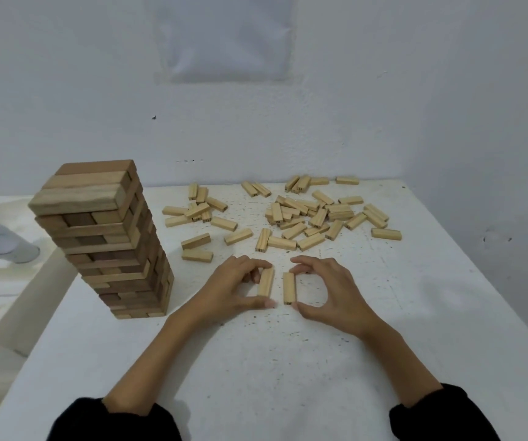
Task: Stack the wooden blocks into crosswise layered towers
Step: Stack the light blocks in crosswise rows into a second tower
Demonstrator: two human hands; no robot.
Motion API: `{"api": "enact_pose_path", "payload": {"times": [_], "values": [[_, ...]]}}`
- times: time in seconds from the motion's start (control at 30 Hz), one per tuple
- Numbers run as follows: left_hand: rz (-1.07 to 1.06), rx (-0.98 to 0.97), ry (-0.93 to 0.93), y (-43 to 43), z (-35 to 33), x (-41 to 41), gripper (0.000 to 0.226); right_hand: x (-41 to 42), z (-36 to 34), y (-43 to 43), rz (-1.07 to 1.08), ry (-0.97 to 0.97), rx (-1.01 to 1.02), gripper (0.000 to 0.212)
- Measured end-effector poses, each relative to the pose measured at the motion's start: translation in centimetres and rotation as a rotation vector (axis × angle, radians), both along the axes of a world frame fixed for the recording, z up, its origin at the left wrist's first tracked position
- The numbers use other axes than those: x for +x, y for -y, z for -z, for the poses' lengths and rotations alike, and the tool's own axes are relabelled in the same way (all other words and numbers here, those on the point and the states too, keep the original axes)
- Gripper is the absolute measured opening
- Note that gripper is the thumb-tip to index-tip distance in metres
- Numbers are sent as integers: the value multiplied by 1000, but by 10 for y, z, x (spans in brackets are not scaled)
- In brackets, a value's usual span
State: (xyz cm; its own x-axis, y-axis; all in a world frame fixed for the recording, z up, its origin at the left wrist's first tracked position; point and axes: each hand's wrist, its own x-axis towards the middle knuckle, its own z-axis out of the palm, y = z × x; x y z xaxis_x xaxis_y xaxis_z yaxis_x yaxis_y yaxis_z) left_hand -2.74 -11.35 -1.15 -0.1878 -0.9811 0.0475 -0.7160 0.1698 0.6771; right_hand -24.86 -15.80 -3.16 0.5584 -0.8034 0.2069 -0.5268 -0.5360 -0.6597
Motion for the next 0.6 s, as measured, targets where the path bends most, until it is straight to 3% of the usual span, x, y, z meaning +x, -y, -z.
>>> {"api": "enact_pose_path", "payload": {"times": [0.17, 0.5, 0.6], "values": [[-26, 12, -120, -2, 1, 1, 57, 5, -3, -1, -27, -1, 31, 62], [-21, -75, -2, -1, 12, -3, 62, 8, -4, -2, -56, -10, 69, 67], [-33, -64, -1, -3, 11, -6, 69, 6, -7, 8, 17, 77, 105, 67]]}}
